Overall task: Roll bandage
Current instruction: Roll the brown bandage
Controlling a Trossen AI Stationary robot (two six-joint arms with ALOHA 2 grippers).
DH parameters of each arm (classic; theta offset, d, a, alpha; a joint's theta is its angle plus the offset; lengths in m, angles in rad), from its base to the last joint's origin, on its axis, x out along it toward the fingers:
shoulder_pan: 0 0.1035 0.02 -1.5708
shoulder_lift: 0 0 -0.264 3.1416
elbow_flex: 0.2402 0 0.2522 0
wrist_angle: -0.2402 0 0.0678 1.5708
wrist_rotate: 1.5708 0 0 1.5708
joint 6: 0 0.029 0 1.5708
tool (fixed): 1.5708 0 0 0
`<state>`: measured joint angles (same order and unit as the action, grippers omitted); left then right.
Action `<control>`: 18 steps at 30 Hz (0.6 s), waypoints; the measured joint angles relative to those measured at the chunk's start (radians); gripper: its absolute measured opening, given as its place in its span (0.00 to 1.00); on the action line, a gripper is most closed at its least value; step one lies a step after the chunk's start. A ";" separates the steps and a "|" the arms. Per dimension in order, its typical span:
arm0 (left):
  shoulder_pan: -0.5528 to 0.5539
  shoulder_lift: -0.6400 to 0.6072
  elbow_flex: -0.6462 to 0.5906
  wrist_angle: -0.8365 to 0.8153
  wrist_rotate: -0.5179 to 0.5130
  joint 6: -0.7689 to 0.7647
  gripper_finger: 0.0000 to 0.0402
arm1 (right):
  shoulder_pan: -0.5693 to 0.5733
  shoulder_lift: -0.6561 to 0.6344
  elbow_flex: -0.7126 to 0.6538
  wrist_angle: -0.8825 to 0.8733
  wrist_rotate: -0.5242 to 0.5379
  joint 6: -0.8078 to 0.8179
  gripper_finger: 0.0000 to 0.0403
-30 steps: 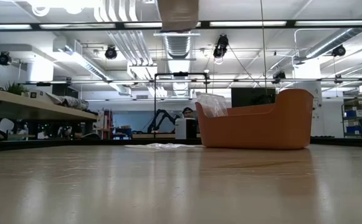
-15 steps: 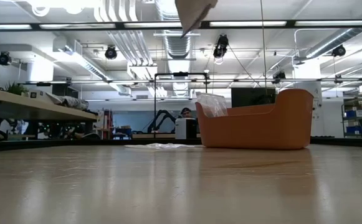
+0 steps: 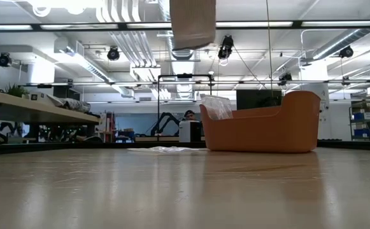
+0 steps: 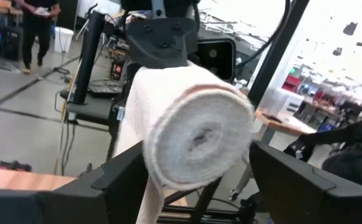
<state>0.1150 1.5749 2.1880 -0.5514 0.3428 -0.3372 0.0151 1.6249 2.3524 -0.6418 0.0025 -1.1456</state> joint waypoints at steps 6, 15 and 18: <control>0.000 0.004 0.001 0.001 -0.001 -0.114 0.68 | 0.000 0.000 0.000 -0.017 -0.001 -0.060 0.23; 0.000 0.005 0.003 0.010 0.002 -0.336 0.68 | 0.000 0.000 0.000 -0.056 -0.003 -0.180 0.23; 0.000 0.003 0.004 0.010 0.005 -0.434 0.67 | 0.000 0.000 0.000 -0.057 -0.005 -0.235 0.23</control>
<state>0.1150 1.5784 2.1918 -0.5412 0.3477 -0.7709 0.0151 1.6249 2.3524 -0.6989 -0.0020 -1.3805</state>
